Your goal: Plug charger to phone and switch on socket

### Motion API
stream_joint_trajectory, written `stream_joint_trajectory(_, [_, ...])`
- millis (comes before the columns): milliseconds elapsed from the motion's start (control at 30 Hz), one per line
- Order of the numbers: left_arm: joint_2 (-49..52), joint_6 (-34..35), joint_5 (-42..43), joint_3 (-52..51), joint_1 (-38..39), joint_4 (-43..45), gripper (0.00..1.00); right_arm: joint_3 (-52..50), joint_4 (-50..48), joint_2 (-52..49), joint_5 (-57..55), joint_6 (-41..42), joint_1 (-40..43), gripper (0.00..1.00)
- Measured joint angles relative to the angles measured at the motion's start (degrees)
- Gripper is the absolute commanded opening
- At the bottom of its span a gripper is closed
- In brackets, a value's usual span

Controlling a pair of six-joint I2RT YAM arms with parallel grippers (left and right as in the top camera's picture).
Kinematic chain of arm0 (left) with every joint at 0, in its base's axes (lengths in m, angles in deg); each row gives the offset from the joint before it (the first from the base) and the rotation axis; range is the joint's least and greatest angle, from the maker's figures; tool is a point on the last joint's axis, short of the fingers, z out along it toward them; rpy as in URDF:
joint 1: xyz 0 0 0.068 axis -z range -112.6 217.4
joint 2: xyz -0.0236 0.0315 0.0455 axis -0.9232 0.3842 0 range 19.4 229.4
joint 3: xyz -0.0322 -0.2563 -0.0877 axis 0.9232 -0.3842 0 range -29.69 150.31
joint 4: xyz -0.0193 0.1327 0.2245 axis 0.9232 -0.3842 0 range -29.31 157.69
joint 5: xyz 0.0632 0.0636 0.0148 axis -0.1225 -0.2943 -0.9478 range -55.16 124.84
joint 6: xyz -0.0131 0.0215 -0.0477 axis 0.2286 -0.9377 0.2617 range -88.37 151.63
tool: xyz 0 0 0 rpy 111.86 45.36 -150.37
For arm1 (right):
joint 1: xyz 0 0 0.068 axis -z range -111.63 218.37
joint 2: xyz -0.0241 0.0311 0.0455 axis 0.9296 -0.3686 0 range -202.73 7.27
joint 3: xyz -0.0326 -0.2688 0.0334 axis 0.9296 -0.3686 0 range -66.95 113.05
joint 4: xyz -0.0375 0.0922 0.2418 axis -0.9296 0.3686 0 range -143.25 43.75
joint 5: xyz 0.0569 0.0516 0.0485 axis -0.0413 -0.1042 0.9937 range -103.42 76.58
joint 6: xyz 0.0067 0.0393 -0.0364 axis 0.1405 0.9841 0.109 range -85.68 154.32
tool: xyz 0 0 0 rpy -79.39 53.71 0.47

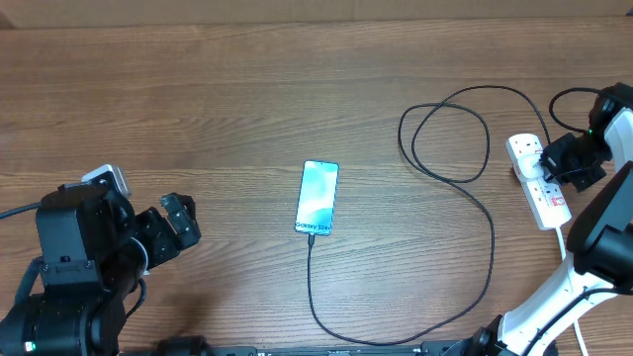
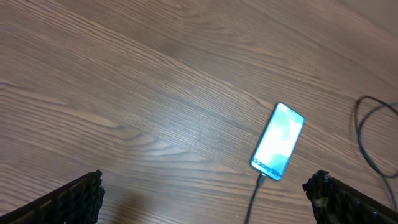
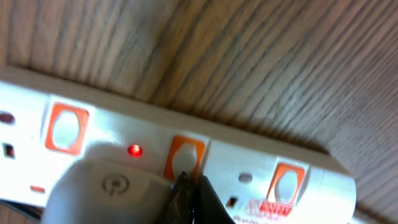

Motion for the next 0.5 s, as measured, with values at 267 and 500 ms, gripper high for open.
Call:
stream_joint_trajectory(267, [0.0, 0.0, -2.03, 0.0, 0.0, -1.01, 0.99, 0.15, 2.99, 4.76, -0.61, 0.24, -2.03, 0.04])
stream_joint_trajectory(500, [0.0, 0.0, -2.25, 0.0, 0.0, -0.96, 1.0, 0.57, 4.5, 27.52, 4.0, -0.96, -5.75, 0.04])
